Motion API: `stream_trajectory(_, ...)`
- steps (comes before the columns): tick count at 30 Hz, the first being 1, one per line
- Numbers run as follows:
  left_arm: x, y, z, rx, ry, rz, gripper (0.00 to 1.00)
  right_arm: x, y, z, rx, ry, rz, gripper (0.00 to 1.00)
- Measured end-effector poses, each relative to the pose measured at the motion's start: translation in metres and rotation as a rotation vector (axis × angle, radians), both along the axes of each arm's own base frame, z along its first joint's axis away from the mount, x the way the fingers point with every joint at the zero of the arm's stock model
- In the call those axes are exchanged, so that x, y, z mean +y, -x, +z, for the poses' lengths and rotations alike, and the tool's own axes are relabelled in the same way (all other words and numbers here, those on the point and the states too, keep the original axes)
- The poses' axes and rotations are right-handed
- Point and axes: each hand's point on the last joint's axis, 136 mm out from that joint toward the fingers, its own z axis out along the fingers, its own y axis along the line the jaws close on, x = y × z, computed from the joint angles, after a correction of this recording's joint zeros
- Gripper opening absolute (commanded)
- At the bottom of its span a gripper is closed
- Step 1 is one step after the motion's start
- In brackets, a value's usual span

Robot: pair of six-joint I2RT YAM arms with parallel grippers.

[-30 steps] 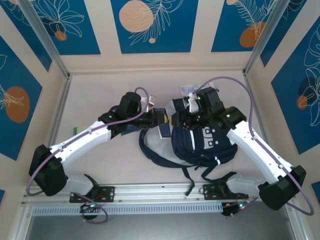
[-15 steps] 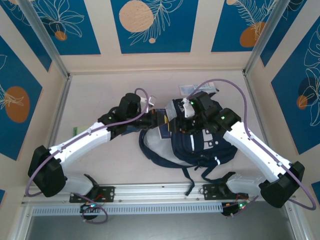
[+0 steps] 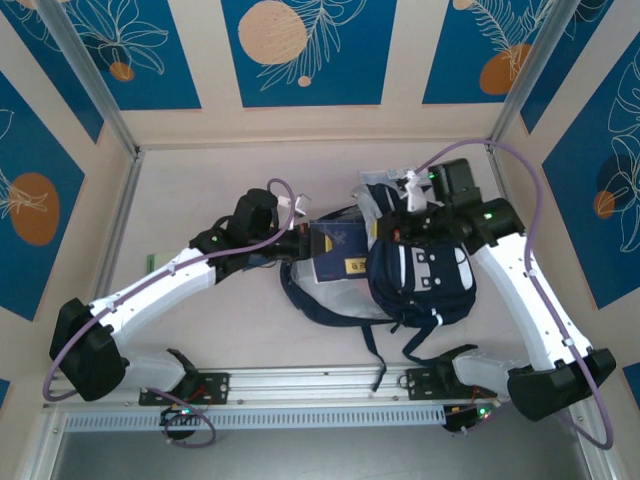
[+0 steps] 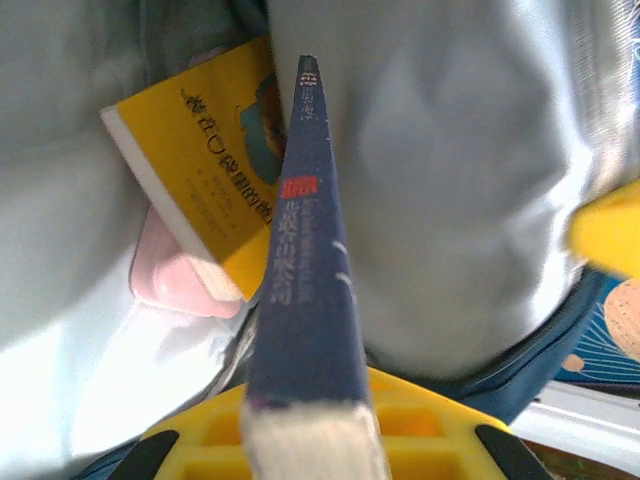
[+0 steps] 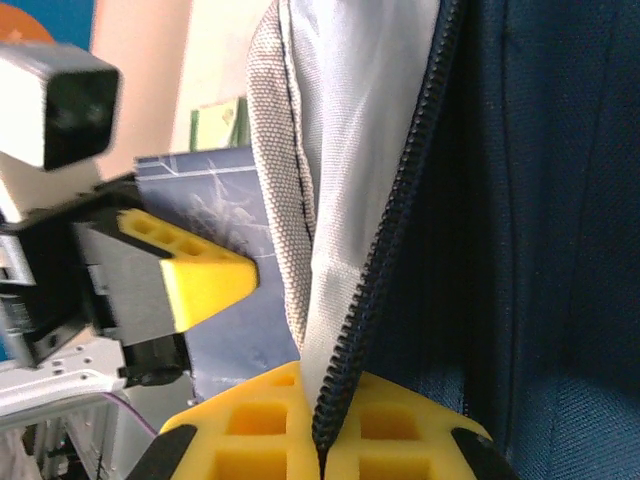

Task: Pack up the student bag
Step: Open the student bag at the middle-right of the table, then place the book in the student bag.

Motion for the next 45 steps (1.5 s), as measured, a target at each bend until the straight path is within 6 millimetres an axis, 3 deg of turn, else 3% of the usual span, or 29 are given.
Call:
stream_trajectory(4, 0.004, 0.001, -0.010, 0.003, -0.037, -0.009, 0.00, -0.010, 0.002, 0.008, 0.013, -0.053, 0.006, 0.00)
stream_trajectory(10, 0.004, -0.008, -0.020, 0.016, -0.047, -0.010, 0.00, -0.006, 0.008, 0.015, 0.027, -0.115, 0.047, 0.00)
stream_trajectory(16, -0.021, -0.027, -0.034, 0.070, 0.021, -0.009, 0.00, -0.004, 0.009, 0.019, 0.038, -0.145, 0.045, 0.00)
stream_trajectory(20, -0.051, -0.047, -0.064, 0.148, 0.040, 0.006, 0.00, -0.003, 0.004, 0.021, 0.045, -0.161, 0.020, 0.00)
stream_trajectory(21, -0.062, -0.053, -0.072, 0.169, 0.041, 0.007, 0.03, -0.002, 0.003, 0.021, 0.046, -0.160, 0.012, 0.00)
stream_trajectory(24, -0.109, -0.069, -0.090, 0.210, 0.044, -0.021, 0.43, -0.001, -0.002, 0.020, 0.043, -0.147, -0.013, 0.00)
stream_trajectory(27, -0.156, -0.076, -0.095, 0.232, 0.066, -0.061, 0.63, -0.003, -0.009, 0.017, 0.033, -0.127, -0.051, 0.00)
stream_trajectory(29, -0.163, -0.072, -0.098, 0.242, 0.056, -0.069, 0.69, -0.006, -0.014, 0.017, 0.017, -0.113, -0.076, 0.00)
stream_trajectory(31, -0.157, -0.067, -0.097, 0.236, 0.027, -0.070, 0.70, -0.009, -0.019, 0.014, 0.010, -0.091, -0.103, 0.00)
stream_trajectory(34, -0.132, -0.059, -0.090, 0.213, -0.031, -0.061, 0.71, -0.014, -0.023, 0.009, 0.002, -0.063, -0.129, 0.00)
stream_trajectory(41, -0.049, -0.055, -0.027, 0.057, -0.098, 0.014, 0.72, -0.018, -0.025, -0.004, -0.007, -0.031, -0.153, 0.00)
stream_trajectory(45, 0.001, -0.055, -0.022, 0.006, -0.176, 0.093, 0.71, -0.019, -0.028, -0.014, -0.018, 0.024, -0.161, 0.00)
